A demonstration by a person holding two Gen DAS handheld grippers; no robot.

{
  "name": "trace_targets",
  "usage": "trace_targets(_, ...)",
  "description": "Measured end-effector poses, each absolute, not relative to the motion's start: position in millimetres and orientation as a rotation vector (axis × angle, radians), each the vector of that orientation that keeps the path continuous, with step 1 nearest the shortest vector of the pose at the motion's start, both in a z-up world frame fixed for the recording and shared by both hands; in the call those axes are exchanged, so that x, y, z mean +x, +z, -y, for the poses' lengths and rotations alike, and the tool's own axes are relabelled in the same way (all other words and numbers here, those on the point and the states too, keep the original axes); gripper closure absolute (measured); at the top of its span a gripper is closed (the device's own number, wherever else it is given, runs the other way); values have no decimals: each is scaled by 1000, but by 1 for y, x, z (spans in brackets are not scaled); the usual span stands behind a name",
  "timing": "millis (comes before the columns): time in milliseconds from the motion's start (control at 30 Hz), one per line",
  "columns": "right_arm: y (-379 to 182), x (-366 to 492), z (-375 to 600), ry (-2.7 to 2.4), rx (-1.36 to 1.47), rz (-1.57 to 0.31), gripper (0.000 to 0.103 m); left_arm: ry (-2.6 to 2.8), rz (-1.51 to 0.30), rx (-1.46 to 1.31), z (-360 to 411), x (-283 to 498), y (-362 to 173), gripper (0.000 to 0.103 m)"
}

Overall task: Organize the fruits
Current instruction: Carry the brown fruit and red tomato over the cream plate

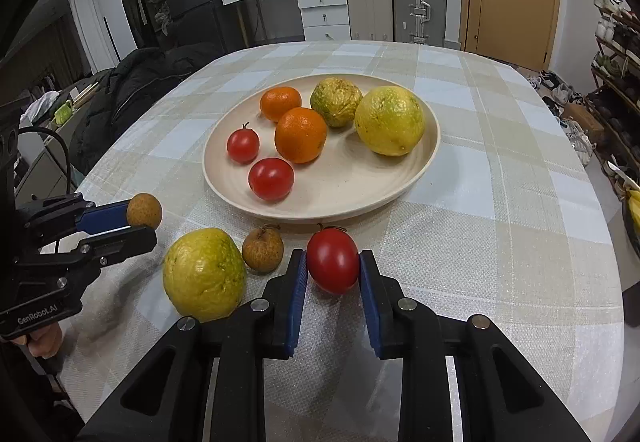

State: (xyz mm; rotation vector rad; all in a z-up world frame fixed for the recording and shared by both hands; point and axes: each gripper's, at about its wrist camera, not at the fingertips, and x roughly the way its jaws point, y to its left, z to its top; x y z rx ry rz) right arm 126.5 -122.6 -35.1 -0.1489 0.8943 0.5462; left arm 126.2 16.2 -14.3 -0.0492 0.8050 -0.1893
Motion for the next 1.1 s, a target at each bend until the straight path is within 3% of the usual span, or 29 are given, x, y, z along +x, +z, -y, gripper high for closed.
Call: trace_targets(1100,-1,116,139,602,-13,-761,76,-107,-700,-99,-19,129,-1,78)
